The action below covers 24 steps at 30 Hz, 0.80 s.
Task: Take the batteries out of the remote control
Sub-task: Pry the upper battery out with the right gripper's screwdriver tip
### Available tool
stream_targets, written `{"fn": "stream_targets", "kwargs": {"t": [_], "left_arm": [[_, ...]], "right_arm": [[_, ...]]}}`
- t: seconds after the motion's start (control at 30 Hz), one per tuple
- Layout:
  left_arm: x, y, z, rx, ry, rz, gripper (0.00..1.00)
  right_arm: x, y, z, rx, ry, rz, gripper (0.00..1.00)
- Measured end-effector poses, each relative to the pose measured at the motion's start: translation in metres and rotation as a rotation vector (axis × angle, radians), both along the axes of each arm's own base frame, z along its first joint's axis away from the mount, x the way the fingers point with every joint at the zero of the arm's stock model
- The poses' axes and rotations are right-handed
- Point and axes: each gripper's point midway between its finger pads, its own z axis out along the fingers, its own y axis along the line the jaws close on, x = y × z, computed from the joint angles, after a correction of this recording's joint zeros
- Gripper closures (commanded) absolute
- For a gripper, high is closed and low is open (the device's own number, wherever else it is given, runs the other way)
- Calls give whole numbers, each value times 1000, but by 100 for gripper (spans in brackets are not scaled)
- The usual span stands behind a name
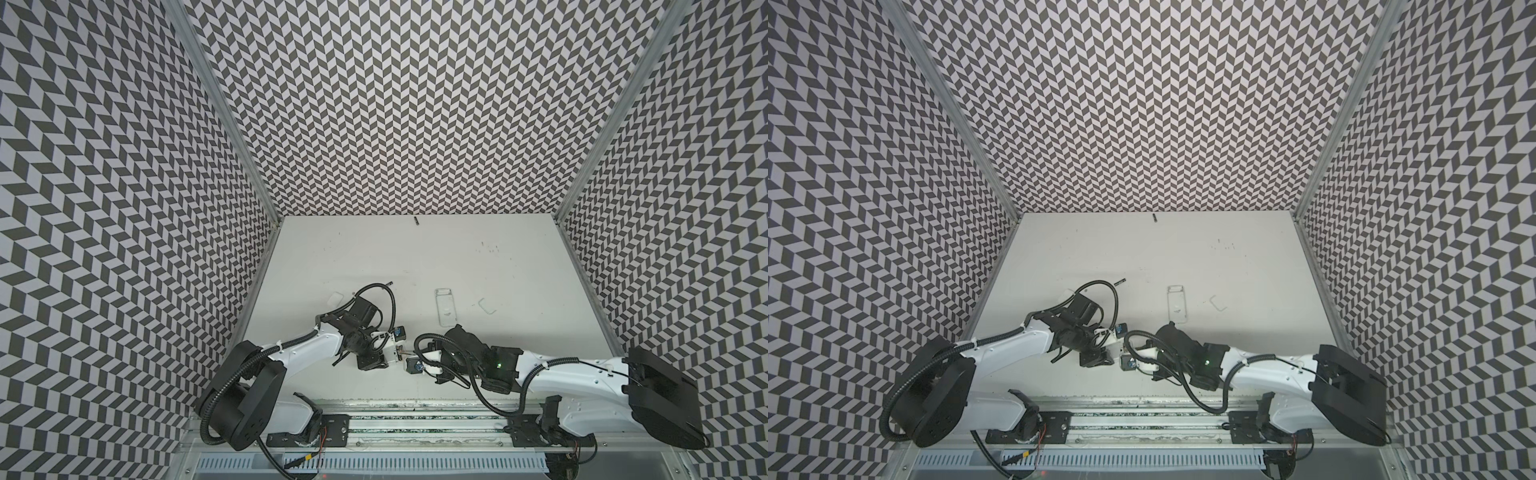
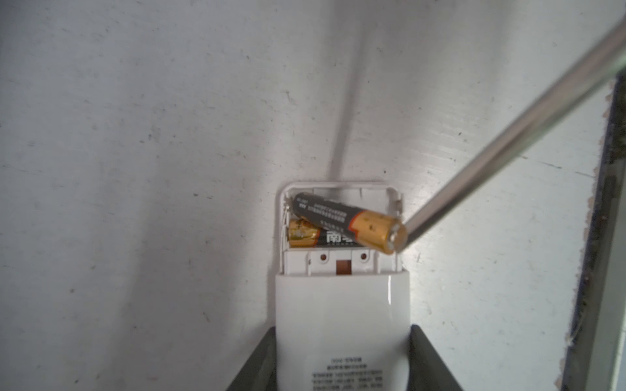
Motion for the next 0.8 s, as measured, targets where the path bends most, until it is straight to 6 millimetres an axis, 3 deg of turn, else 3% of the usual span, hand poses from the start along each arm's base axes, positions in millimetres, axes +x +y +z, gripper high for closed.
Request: {"fn": "stream_targets", "kwargs": {"t": [0.53,0.8], "left_arm": [[0,0,0,0,0,0,78],[0,0,0,0,0,-1,78]], "right_arm": [[18,-5,6,-4,-68,-88,100],[29,-18,-5,-60,-93,-153,100]]}}
